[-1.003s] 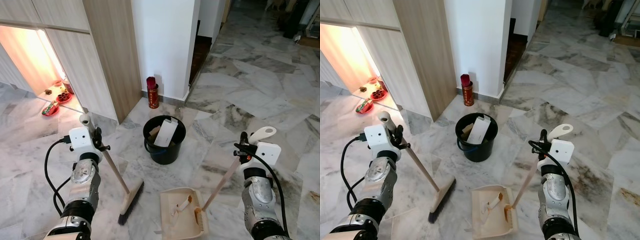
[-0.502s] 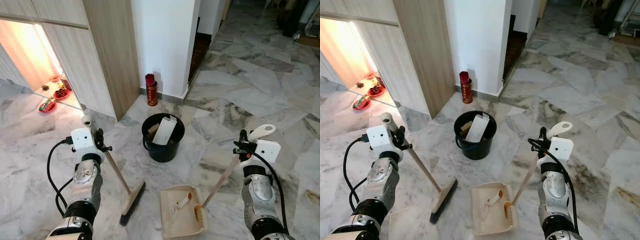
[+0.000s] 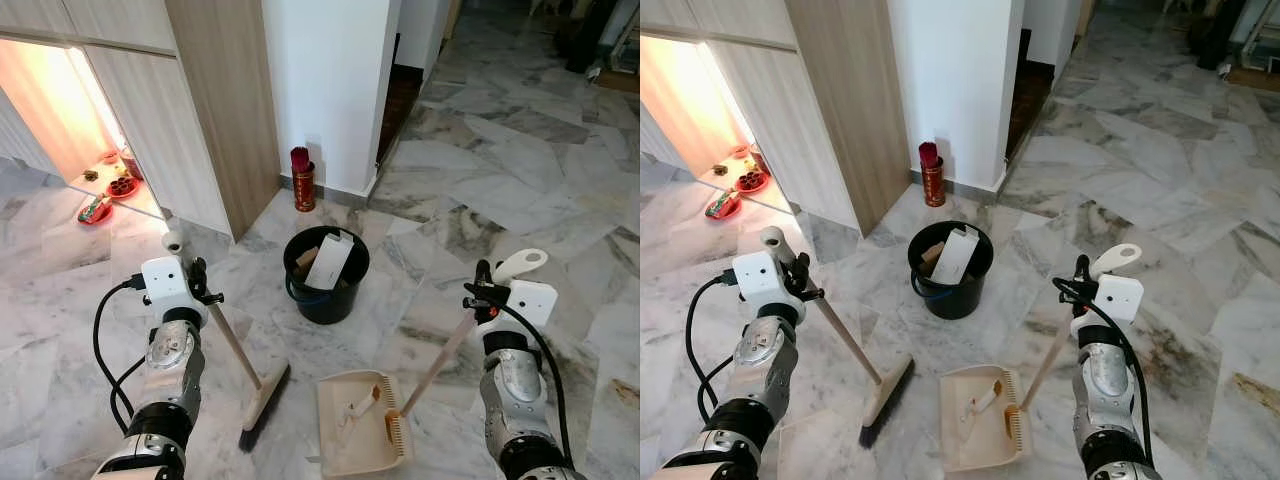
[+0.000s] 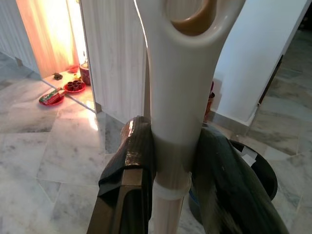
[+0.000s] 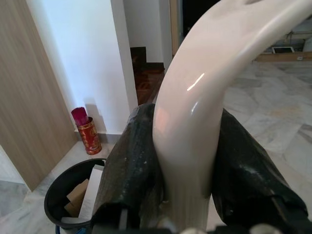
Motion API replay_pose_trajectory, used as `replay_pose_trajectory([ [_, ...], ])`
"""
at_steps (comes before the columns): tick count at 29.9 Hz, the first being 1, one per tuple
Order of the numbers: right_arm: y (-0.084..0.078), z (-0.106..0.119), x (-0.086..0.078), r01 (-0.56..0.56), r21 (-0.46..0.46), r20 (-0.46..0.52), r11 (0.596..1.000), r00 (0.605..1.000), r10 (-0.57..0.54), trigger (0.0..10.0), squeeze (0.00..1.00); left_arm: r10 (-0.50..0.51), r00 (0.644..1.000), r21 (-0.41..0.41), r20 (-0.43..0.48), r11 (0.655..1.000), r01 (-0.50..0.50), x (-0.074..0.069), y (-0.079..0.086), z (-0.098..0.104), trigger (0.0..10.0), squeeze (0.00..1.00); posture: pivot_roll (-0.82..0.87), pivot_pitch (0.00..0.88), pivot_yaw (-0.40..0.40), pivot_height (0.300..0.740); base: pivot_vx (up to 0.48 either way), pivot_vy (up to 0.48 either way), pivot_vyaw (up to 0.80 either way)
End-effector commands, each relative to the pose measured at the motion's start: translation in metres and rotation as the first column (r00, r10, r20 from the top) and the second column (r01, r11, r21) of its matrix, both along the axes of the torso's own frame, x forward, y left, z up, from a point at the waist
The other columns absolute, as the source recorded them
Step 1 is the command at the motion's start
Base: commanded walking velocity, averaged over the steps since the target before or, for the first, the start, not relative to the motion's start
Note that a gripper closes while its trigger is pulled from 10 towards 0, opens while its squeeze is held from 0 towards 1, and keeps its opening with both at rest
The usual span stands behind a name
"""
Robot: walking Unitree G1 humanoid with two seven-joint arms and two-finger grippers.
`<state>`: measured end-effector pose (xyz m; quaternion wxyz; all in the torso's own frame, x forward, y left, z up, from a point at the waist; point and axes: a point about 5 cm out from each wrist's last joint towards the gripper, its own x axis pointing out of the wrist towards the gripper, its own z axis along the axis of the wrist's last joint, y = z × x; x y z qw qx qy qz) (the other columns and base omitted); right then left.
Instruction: Sweep floor
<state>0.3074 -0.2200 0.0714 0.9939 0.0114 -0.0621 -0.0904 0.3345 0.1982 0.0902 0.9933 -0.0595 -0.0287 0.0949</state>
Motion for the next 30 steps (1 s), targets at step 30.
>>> replay_pose_trajectory([
  [30,0.0004,0.0046,0.0026,-0.002,0.006,0.021,1.0,1.0,0.002,10.0,0.0,0.002,0.999,0.032,0.053,0.999,-0.004,0.0018,0.0035,0.0113,10.0,0.0,0.01,0.044,0.062,0.74,0.0,0.0,0.0],
])
